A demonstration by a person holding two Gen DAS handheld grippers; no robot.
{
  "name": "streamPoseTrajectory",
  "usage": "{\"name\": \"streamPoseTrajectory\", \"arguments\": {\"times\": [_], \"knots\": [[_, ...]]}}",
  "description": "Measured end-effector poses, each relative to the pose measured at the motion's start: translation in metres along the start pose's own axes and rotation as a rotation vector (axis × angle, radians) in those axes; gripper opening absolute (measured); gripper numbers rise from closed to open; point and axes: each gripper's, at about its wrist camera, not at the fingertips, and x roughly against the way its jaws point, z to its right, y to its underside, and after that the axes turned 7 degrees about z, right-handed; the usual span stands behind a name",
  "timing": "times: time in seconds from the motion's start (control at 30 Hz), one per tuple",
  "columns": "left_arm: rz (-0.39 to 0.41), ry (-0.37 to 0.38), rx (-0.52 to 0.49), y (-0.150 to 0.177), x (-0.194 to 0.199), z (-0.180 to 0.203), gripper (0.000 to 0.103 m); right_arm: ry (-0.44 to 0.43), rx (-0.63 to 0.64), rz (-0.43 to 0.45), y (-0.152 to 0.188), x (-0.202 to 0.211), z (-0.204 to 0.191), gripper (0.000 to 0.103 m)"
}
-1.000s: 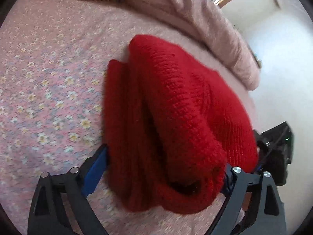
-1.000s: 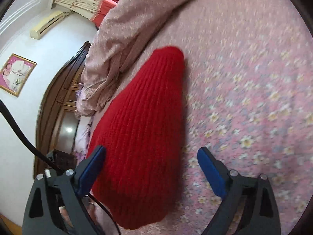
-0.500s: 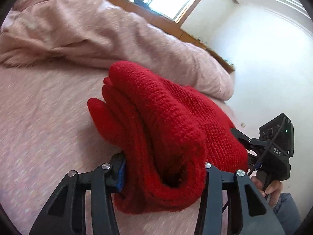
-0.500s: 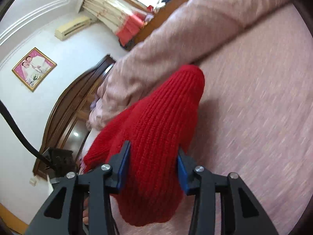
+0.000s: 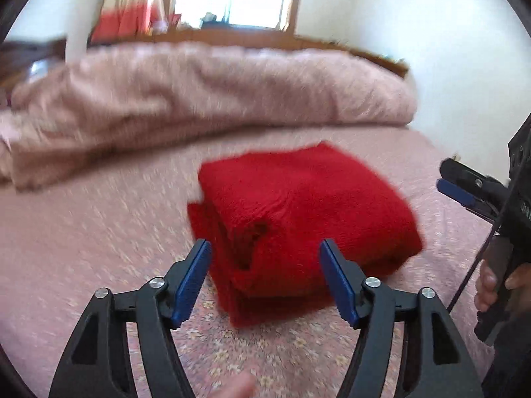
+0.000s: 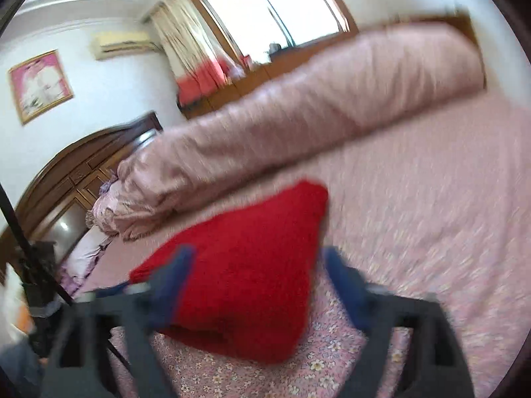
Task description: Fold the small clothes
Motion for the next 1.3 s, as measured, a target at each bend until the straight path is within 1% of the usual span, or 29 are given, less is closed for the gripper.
{"name": "streamPoseTrajectory", "arguments": {"times": [0.03,0.1,0.13,0.17,0.2,0.27,0.33,0.37,0.4,0.47,0.5,0.53,0.57,0.63,0.7,0.87,1.03,1.3], "knots": [[0.045,-0.011,-0.009,-0.003,0.010,0.006,0.072,0.017,0.040,0.052,0.002,0.016,-0.010,0.103],[0.136,-0.051,-0.017,0.000,0.038,0.011,0.093,0.024,0.094,0.103,0.005,0.039,-0.019,0.103],[0.178,-0.078,-0.018,0.001,0.046,0.012,0.098,0.027,0.118,0.110,0.003,0.044,-0.023,0.103],[0.211,-0.101,-0.019,0.003,0.051,0.012,0.099,0.037,0.148,0.109,0.005,0.048,-0.027,0.103],[0.234,-0.124,-0.025,0.006,0.052,0.012,0.099,0.053,0.189,0.102,0.010,0.053,-0.033,0.103],[0.240,-0.153,-0.040,0.013,0.048,0.013,0.099,0.075,0.258,0.077,0.019,0.060,-0.036,0.103],[0.237,-0.160,-0.046,0.023,0.043,0.011,0.099,0.100,0.337,0.035,0.032,0.057,-0.040,0.103],[0.236,-0.163,-0.042,0.029,0.040,0.009,0.099,0.105,0.369,0.031,0.039,0.060,-0.038,0.103],[0.236,-0.149,-0.024,0.036,0.038,0.006,0.099,0.102,0.394,0.045,0.046,0.060,-0.039,0.103],[0.257,-0.096,0.016,0.053,0.036,0.004,0.099,0.091,0.402,0.080,0.057,0.066,-0.038,0.103],[0.265,-0.090,0.019,0.059,0.034,0.004,0.099,0.089,0.402,0.107,0.065,0.068,-0.037,0.103],[0.264,-0.091,0.010,0.065,0.031,0.006,0.099,0.092,0.402,0.114,0.072,0.067,-0.037,0.103],[0.242,-0.093,-0.008,0.071,0.027,0.009,0.099,0.105,0.418,0.082,0.080,0.062,-0.037,0.103],[0.229,-0.086,-0.015,0.071,0.025,0.012,0.099,0.099,0.437,0.058,0.081,0.059,-0.042,0.103],[0.242,-0.085,-0.014,0.072,0.027,0.012,0.099,0.099,0.443,0.059,0.082,0.060,-0.043,0.103],[0.216,-0.083,-0.024,0.072,0.022,0.016,0.099,0.104,0.428,0.051,0.083,0.059,-0.040,0.103],[0.218,-0.080,-0.023,0.071,0.022,0.016,0.099,0.104,0.431,0.060,0.082,0.061,-0.040,0.103],[0.211,-0.082,-0.023,0.072,0.020,0.016,0.099,0.108,0.430,0.045,0.083,0.060,-0.040,0.103]]}}
